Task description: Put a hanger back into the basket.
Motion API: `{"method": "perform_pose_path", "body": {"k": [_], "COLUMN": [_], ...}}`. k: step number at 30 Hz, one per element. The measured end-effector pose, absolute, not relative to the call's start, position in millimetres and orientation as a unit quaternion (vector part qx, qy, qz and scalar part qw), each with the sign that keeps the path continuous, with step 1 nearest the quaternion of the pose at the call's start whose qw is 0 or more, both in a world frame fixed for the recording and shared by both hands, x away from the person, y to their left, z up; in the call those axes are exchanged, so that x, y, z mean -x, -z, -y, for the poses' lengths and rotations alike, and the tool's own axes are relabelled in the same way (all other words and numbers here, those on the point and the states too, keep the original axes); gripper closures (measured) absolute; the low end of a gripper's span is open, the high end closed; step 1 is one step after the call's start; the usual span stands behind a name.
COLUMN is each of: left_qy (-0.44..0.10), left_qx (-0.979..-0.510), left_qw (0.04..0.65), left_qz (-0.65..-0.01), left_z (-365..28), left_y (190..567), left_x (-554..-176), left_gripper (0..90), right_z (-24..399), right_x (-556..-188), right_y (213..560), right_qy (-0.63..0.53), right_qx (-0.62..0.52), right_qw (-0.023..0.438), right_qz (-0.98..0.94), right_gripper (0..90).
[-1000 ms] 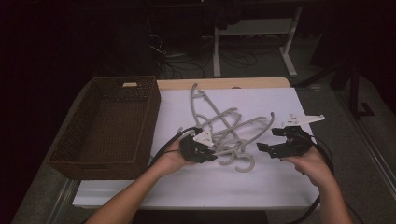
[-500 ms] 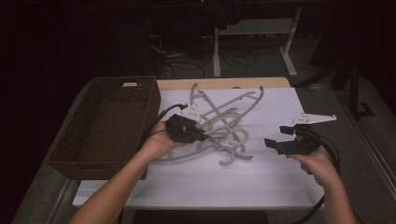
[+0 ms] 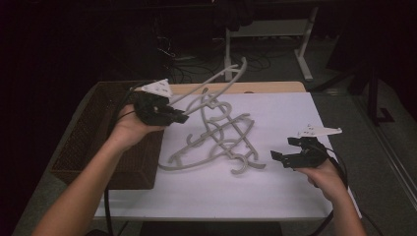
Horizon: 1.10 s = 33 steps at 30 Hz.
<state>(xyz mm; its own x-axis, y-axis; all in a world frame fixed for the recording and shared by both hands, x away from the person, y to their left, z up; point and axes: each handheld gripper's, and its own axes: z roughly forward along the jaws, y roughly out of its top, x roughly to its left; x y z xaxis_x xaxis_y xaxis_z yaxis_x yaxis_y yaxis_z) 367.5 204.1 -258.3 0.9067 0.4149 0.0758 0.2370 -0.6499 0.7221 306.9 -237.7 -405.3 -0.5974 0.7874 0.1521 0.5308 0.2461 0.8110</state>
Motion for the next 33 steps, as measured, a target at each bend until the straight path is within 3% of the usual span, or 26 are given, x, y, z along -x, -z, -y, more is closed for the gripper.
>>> {"method": "perform_pose_path", "body": {"k": [8, 15, 24, 33], "left_qy": [-0.156, -0.154, -0.137, -0.115], "left_qx": [-0.874, -0.86, -0.851, -0.857], "left_qw": [0.384, 0.382, 0.375, 0.356], "left_qz": [-0.254, -0.303, -0.342, -0.355], "left_z": [-290.9, -345.5, -386.1, -394.9], "left_y": [254.1, 276.7, 311.0, 331.0], "left_x": [-365.9, -359.4, -349.2, -347.1], "left_gripper": [81.9, 81.9, 81.9, 81.9], "right_z": [231.8, 232.2, 230.8, 229.0], "right_x": [-306.0, -307.2, -308.0, -308.7], "right_y": [413.9, 416.2, 417.6, 418.6], "right_qy": [-0.435, -0.428, -0.423, -0.419], "right_qx": [-0.424, -0.426, -0.426, -0.426], "right_qw": [0.146, 0.148, 0.149, 0.147], "right_qz": [-0.781, -0.783, -0.786, -0.788], "right_gripper": [11.2, 11.2, 11.2, 11.2]}}
